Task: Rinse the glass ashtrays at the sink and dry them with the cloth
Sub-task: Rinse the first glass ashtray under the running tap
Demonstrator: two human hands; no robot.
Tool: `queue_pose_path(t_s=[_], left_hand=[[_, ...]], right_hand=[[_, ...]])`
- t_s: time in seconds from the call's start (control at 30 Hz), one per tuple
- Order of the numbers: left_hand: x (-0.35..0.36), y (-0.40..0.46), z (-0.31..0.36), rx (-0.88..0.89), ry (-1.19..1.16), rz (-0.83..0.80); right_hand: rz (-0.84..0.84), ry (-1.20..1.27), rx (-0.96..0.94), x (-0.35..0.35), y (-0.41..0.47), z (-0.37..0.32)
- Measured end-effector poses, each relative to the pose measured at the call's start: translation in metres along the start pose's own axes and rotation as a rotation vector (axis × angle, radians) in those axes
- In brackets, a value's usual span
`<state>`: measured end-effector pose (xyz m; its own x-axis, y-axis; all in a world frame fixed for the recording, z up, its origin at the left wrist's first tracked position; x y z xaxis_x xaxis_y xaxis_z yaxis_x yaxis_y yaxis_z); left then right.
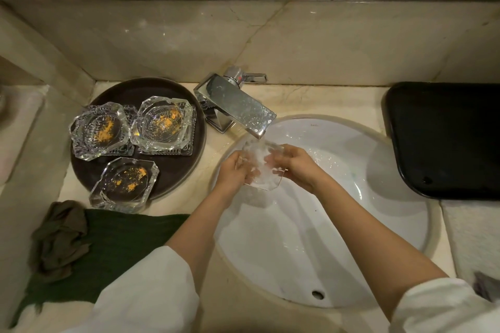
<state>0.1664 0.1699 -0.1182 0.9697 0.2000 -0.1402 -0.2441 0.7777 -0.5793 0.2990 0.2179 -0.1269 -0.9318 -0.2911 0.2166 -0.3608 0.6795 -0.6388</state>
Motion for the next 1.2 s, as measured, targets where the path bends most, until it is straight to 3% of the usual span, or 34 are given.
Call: queue_pose_path(t_s=[0.27,0.5,0.67,0.83,1.0,1.2], left_hand=[[-0.006,-0.004,0.013,0.111,0.098,0.097],[0.001,0.0,-0.005,-0.042,-0.013,0.05],[0.002,0.001,-0.013,-0.078,0.092,0.022],[0.007,0.003,-0.018,-0.067,0.197,-0.04],[0.006,0.002,-0.024,-0.018,0.256,0.01],[0.007,-0.001,-0.015,0.107,0.366,0.044]], right_hand=[[0.155,-0.127,-0.049,-0.013,0.005,0.001],[0.271,-0.091,-0.116,-0.023,0.001,-0.007],[0.338,-0.278,-0.144,-0.027,0.0,-0.015],[0.218,-0.24,-0.051,-0.026,0.004,0.007],[0.152,-0.364,-0.115,-0.026,0.001,0.012],[0.241,-0.471,-0.21,-0.023,-0.005,0.015]])
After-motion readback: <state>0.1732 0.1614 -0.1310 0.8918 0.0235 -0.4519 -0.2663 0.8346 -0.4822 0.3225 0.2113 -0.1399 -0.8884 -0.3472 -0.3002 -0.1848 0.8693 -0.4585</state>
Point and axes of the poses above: each hand's wrist, its own y-axis towards the middle knuckle, its own x-axis out of the palm, z = x × y, the point moved 10 cm from there along y, towards the middle knuckle, and after that the axes turned 5 degrees about y, right-handed, at the moved point
